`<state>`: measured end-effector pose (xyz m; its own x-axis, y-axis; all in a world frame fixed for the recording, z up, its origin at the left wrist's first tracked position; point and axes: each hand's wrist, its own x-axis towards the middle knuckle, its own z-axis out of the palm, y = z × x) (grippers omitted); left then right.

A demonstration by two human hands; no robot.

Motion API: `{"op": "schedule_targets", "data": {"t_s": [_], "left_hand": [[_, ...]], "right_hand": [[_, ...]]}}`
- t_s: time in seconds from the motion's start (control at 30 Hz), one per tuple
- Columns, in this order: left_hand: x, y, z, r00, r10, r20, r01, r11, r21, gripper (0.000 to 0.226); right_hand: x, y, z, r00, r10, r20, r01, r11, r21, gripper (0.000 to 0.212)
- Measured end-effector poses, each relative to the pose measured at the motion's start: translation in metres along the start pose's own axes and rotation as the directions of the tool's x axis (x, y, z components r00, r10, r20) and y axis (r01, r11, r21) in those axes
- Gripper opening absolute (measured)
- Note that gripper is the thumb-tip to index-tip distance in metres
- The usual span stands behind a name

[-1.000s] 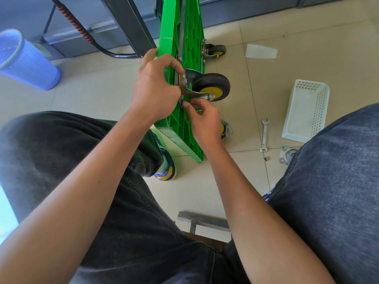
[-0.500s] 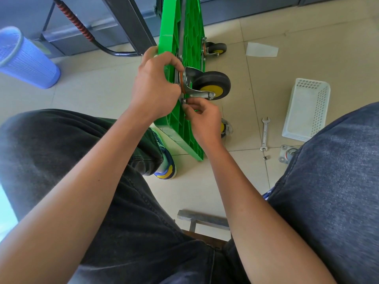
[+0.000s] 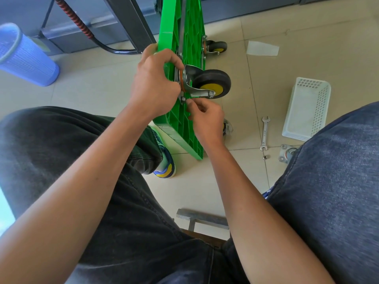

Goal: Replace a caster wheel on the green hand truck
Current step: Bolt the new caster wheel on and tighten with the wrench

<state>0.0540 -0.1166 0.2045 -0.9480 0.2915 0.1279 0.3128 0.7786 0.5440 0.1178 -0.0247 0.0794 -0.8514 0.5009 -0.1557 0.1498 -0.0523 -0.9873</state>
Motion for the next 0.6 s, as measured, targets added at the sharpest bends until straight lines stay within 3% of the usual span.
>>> {"op": "schedule_targets", "data": {"t_s": [0.6], "left_hand": [[-0.0012, 0.0018, -0.0009, 1.000, -0.008, 0.002, 0.008, 1.000, -0.002, 0.044]], "right_hand": [[0.0014, -0.0013, -0.0022, 0.989, -0.138, 0.047, 0.140, 0.989, -0.044, 0.012]]}}
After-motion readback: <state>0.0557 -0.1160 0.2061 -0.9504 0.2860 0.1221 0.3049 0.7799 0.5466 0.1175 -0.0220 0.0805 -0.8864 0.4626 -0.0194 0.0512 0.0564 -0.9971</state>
